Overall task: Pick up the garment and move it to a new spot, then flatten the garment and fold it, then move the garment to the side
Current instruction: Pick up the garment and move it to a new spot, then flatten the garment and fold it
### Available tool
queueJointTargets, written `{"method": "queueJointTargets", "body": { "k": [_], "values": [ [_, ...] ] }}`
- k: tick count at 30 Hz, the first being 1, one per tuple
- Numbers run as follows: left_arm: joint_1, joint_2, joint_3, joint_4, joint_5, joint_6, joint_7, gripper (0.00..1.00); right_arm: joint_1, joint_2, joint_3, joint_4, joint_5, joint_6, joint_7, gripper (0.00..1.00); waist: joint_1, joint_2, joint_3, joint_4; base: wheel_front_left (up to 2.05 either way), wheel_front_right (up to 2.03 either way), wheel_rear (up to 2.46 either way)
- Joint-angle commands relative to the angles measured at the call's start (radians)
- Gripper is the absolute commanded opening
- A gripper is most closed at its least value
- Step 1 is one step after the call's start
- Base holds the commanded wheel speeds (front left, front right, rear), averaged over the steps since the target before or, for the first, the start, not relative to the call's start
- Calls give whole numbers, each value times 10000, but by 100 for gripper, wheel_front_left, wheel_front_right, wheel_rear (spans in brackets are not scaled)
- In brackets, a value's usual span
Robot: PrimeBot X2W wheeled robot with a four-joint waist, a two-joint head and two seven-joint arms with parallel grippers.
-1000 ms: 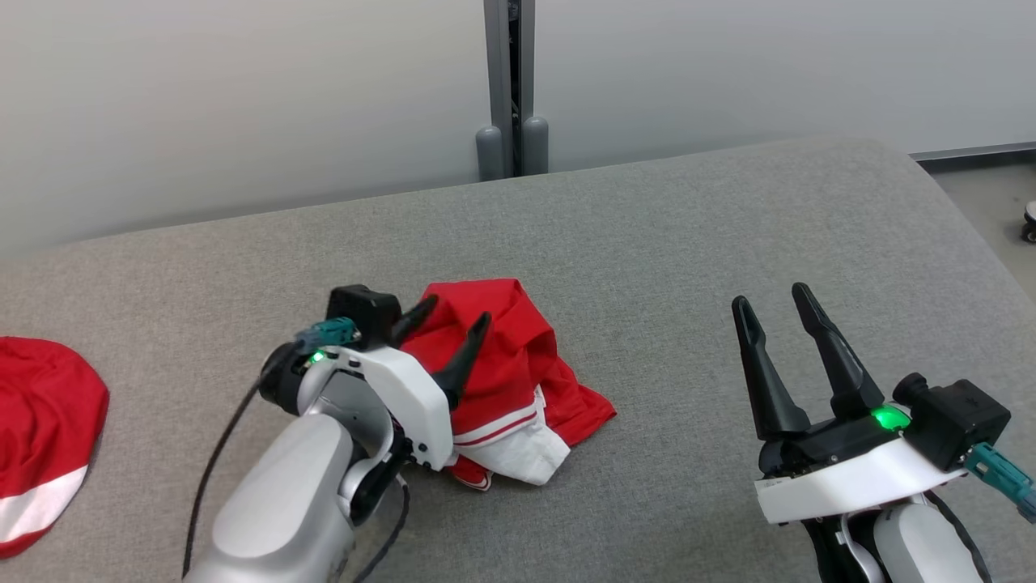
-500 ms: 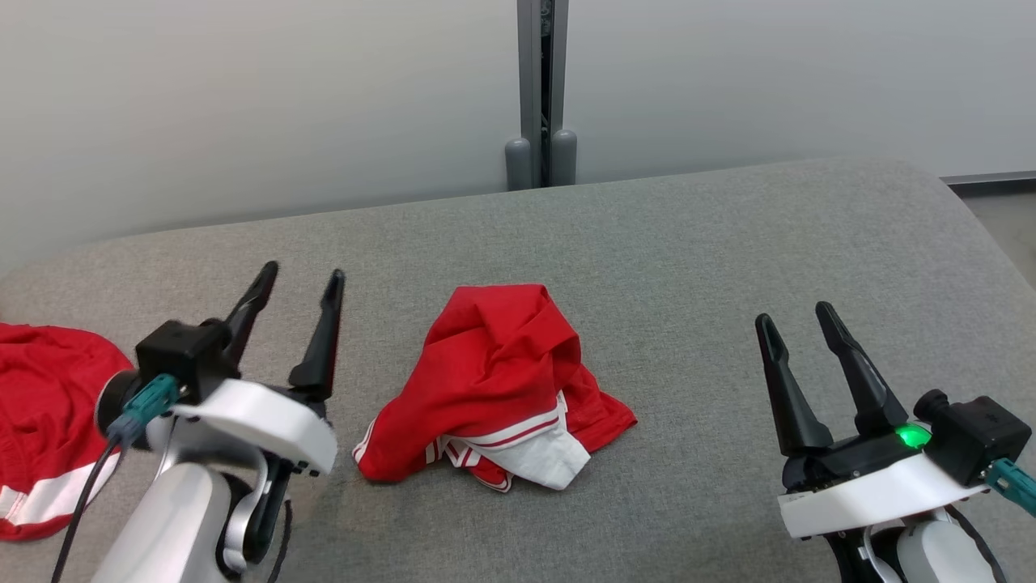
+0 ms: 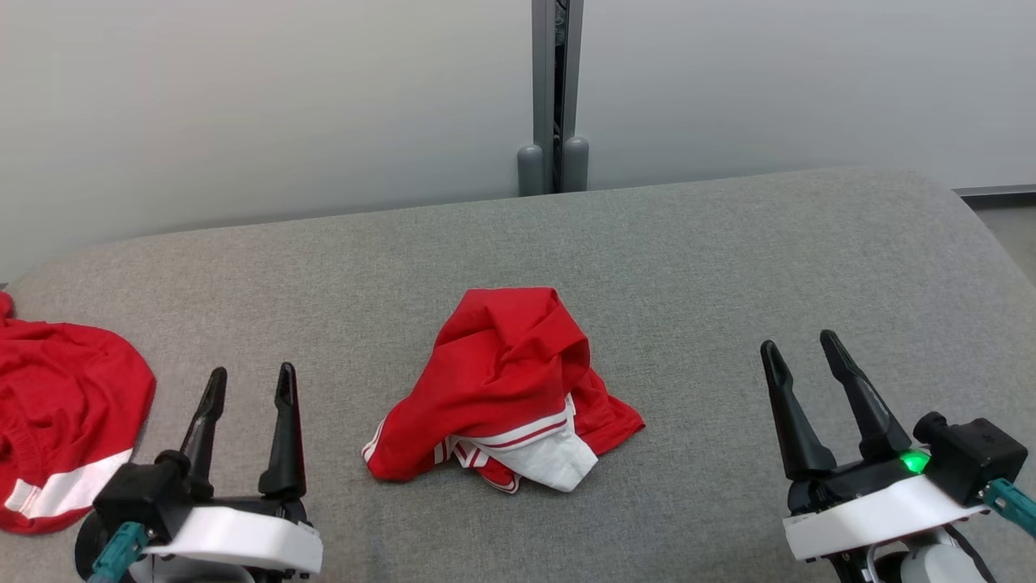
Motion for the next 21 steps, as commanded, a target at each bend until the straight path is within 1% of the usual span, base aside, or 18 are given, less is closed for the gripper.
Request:
{"method": "queueJointTargets", "body": {
  "k": [1, 10, 21],
  "values": [
    [125, -17, -7, -41, 50, 68, -34, 100, 108, -15, -9, 28, -52, 15, -44, 100, 0, 0, 2, 6, 0, 0, 0],
    [332, -226, -192, 165, 35, 62, -144, 100, 108, -2, -172, 140, -107, 15, -92, 100, 0, 0, -27, 94, 0, 0, 0],
    [165, -265, -170, 274, -112, 94, -114, 100, 45, -28, -243, 123, -160, 15, -48, 100, 0, 0, -26, 177, 0, 0, 0]
  ]
}}
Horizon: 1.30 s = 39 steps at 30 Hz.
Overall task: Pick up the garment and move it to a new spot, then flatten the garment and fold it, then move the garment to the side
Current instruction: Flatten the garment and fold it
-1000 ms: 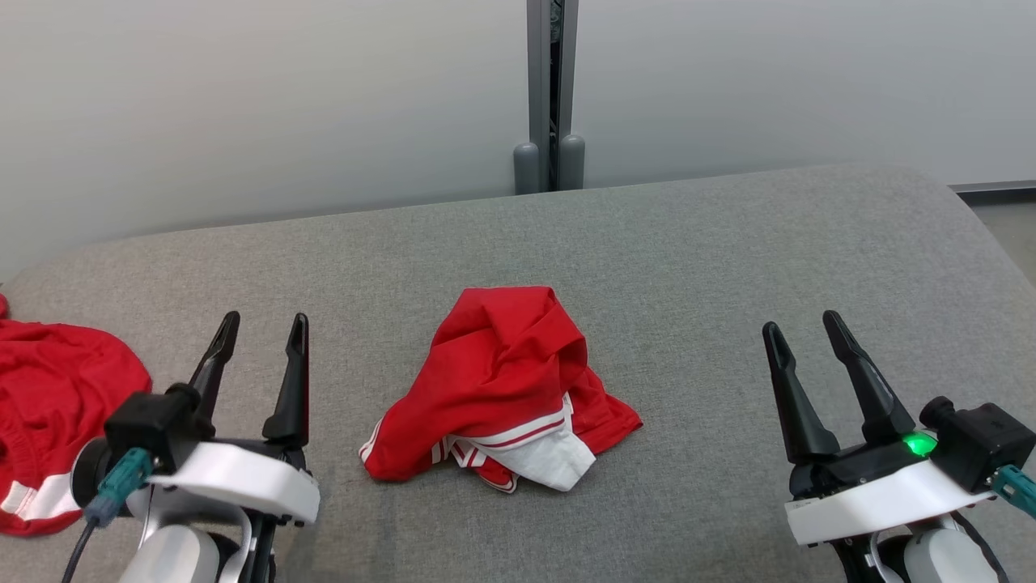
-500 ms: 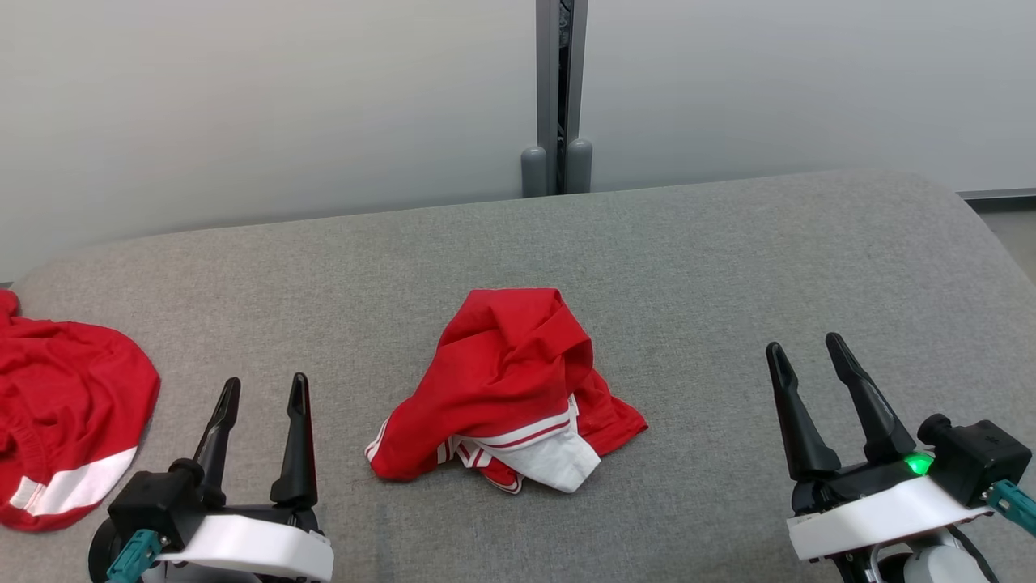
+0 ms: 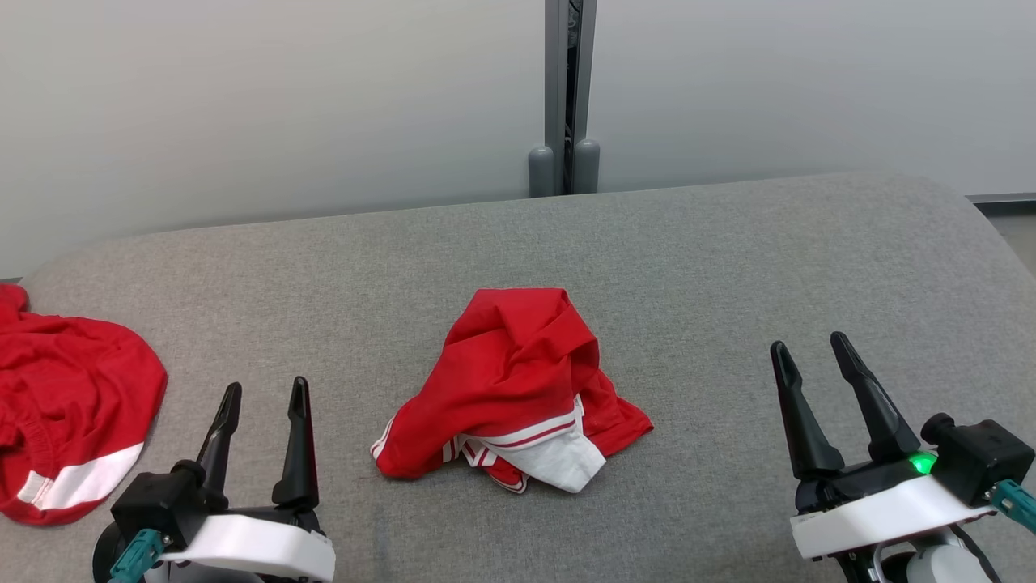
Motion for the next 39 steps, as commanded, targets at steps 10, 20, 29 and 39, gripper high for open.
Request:
{"method": "queueJointTargets", "body": {
  "k": [10, 20, 29, 39],
  "values": [
    [-122, -25, -126, -53, -200, 61, 282, 100, -58, -55, -77, 7, -34, 15, -7, 100, 0, 0, -60, -8, 0, 0, 0],
    [-612, -402, -1781, -20, -289, -851, 1935, 100, -159, -183, -467, -47, -125, 15, -17, 100, 0, 0, -6, -77, 0, 0, 0],
    [-1484, -1026, -3858, 802, 51, -1742, 3795, 100, -474, -212, -499, -94, -201, 15, 44, 100, 0, 0, 346, -729, 0, 0, 0],
    [-3038, -1359, -4593, 2786, 1176, -1481, 3884, 100, -908, -20, -355, 48, -155, 15, -77, 100, 0, 0, 1238, -1654, 0, 0, 0]
  ]
}}
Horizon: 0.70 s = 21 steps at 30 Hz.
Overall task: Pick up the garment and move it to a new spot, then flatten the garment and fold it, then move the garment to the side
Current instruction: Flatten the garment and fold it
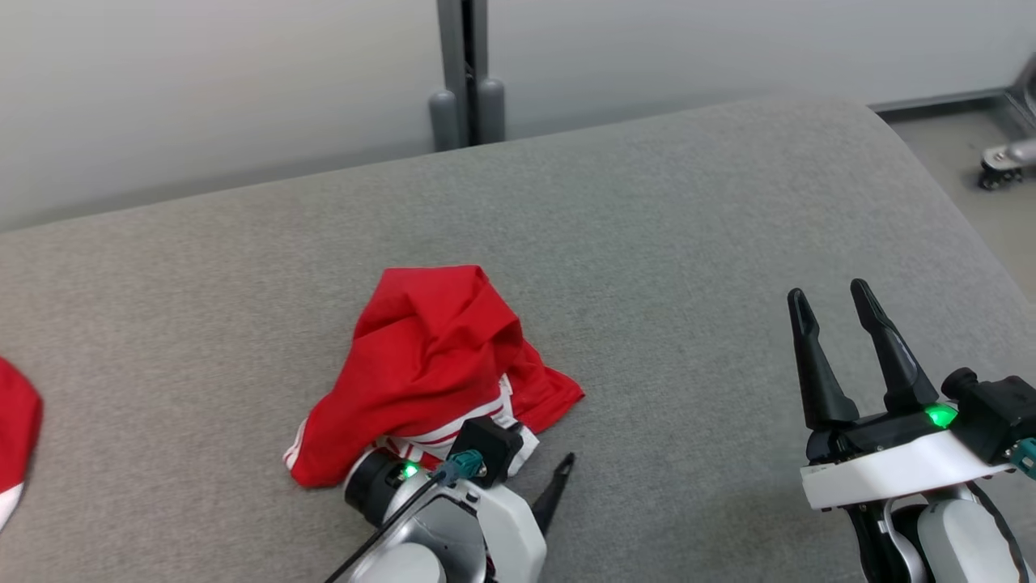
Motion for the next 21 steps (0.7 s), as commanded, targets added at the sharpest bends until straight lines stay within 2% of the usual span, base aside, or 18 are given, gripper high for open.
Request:
{"method": "queueJointTargets", "body": {
  "k": [1, 5, 9, 11, 12, 13, 16, 21],
  "values": [
    [-324, 93, -35, 450, 235, 185, 74, 100, -128, -17, -47, 55, 27, 15, -85, 100, 0, 0, 310, -357, 0, 0, 0],
    [-663, 30, 30, 1238, 537, 712, 123, 100, -177, 31, -92, 143, 38, 15, -130, 100, 0, 0, 422, -591, 0, 0, 0],
    [-761, -3, 52, 1633, 517, 930, 203, 98, -197, 76, -96, 183, 27, 15, -160, 100, 0, 0, 437, -685, 0, 0, 0],
    [-781, 49, 65, 1746, 555, 1034, 222, 85, -190, 95, -103, 201, 24, 15, -158, 100, 0, 0, 432, -687, 0, 0, 0],
    [-814, 108, 20, 1798, 661, 1098, 251, 82, -180, 103, -104, 211, 20, 15, -157, 100, 0, 0, 423, -675, 0, 0, 0],
    [-843, 164, -35, 1866, 755, 1161, 299, 69, -179, 113, -91, 222, 19, 15, -158, 100, 0, 0, 418, -656, 0, 0, 0],
    [-1044, 308, -268, 2093, 1101, 1275, 377, 49, -215, 113, -48, 236, 1, 15, -163, 100, 0, 0, 398, -572, 0, 0, 0],
    [-1235, 358, -522, 2586, 1190, 1007, 496, 49, -308, 53, 1, 206, -22, 15, -167, 100, 0, 0, 390, -426, 0, 0, 0]
  ]
}}
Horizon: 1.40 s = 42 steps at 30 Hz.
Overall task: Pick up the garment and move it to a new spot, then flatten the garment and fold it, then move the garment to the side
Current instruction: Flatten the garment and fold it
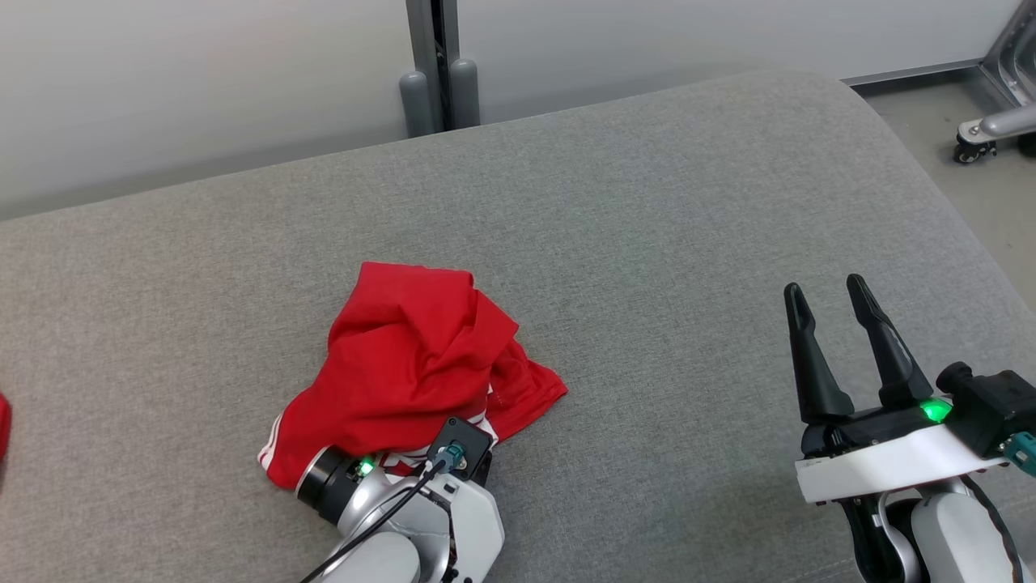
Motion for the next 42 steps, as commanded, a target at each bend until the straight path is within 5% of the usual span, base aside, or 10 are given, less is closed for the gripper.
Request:
{"method": "queueJointTargets", "body": {
  "k": [1, 4, 6, 14, 21, 30, 42],
  "values": [
    [-217, 76, -29, 105, 49, -70, 47, 49, -109, -71, -28, -32, -33, 15, -71, 100, 0, 0, -2, 41, 0, 0, 0],
    [-255, 35, -110, 352, -22, -210, 31, 38, -102, -85, -26, -52, -53, 15, -72, 100, 0, 0, -14, 117, 0, 0, 0],
    [-298, -22, -105, 431, -115, -255, -60, 0, -73, -89, -22, -60, -57, 15, -71, 100, 0, 0, -32, 164, 0, 0, 0],
    [-59, -205, 37, -78, -585, -418, -518, 0, 115, -121, -108, -18, -47, 15, -70, 100, 0, 0, -293, 420, 0, 0, 0],
    [242, -12, 652, -1833, -1099, -49, -810, 0, 334, -118, -279, -54, -20, 15, -63, 100, 0, 0, -606, 866, 0, 0, 0],
    [829, 1348, 2315, -4390, -1710, 991, -508, 0, 538, -159, -341, -95, 8, 15, -63, 100, 0, 0, -755, 1637, 0, 0, 0],
    [2157, 2851, 4363, -4572, -2560, 1808, -772, 0, 476, -281, -344, -87, 34, 15, -64, 100, 0, 0, -510, 2170, 0, 0, 0]
  ]
}}
